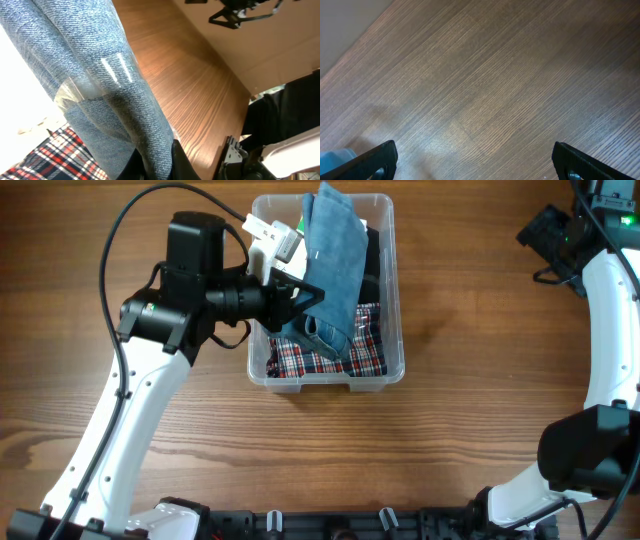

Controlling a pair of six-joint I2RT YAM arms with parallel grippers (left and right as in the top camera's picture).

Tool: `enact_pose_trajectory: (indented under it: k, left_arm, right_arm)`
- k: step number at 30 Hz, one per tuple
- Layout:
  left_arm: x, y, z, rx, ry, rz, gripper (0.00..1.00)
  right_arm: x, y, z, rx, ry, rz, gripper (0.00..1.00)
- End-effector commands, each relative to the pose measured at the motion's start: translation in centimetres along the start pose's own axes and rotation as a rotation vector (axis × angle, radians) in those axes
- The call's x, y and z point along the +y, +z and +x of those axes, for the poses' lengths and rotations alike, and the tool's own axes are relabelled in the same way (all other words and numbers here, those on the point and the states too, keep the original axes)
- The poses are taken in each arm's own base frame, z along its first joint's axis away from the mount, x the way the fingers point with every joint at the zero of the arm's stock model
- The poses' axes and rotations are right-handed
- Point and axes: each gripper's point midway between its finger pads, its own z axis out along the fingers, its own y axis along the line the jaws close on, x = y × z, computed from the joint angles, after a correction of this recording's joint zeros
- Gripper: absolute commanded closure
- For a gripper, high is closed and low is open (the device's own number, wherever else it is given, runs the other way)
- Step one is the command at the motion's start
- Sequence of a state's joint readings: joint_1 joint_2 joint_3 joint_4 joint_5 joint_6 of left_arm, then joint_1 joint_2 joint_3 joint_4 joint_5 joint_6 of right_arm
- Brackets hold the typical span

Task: Pack container
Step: 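Carry the denim right over the bin, then lower the denim onto the plaid shirt and release it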

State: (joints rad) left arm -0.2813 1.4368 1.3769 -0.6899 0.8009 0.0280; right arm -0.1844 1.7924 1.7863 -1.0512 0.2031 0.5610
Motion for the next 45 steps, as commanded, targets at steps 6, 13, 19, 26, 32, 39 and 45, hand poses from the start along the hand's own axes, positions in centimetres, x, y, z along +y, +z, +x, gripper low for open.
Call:
enact_pose_trajectory:
  k: [6,13,19,26,32,39,45]
  left_arm:
    - [1.4,2.1,-0.4,0.010,-0.035,0.022,0.96]
    - [2.1,3.9,-2.3,-0.064,-0.275,-0.052,0.96]
    - [1.3,6.2,-1.1,-0.031,-0.321,-0.118,0.96]
    - [3.2,9.7,1.6,0.057,-0.396,-0.164,0.95]
    - [4.1,10.7,3.3,0.114,-0.427,-0.180,0.69]
    - [6.8,9.1,4.6,0.139,-0.489,-0.289,0.59]
    - [12.4,5.5,5.4,0.109,-0.555,-0.527,0.58]
  right_arm:
    - [0.0,0.2,0.3,0.009,0.011,0.002,0.00]
    - [0.0,0.2,0.3,0.009,0.011,0.002,0.00]
    - [0.0,0.2,0.3,0.009,0.011,0.002,0.00]
    - [0.0,0.2,0.3,0.009,0.011,0.002,0.00]
    - [0.0,0.2,0.3,0.009,0.011,0.002,0.00]
    - [0.0,0.2,0.3,0.009,0.011,0.002,0.00]
    - [0.0,0.2,0.3,0.009,0.011,0.002,0.00]
